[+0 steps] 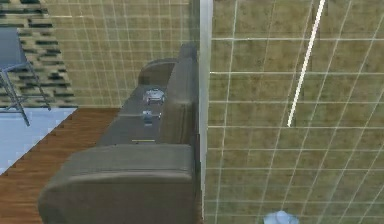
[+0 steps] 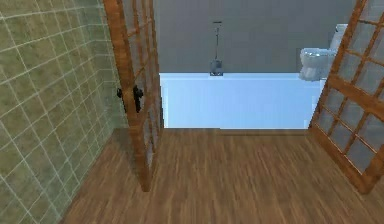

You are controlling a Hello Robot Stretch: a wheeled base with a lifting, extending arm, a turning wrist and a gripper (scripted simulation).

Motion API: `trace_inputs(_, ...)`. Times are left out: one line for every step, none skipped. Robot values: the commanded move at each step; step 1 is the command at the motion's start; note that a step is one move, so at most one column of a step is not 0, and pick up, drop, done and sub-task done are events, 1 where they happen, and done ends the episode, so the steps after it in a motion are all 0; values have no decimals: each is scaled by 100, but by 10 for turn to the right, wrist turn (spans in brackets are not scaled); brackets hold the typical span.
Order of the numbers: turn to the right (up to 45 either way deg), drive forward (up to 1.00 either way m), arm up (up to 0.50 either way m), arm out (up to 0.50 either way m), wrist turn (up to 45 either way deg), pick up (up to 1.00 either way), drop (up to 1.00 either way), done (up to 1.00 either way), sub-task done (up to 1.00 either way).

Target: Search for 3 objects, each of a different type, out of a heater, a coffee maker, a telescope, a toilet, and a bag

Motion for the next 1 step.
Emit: trace_inputs(-450, 0, 0, 0, 0, 0, 0, 0, 0)
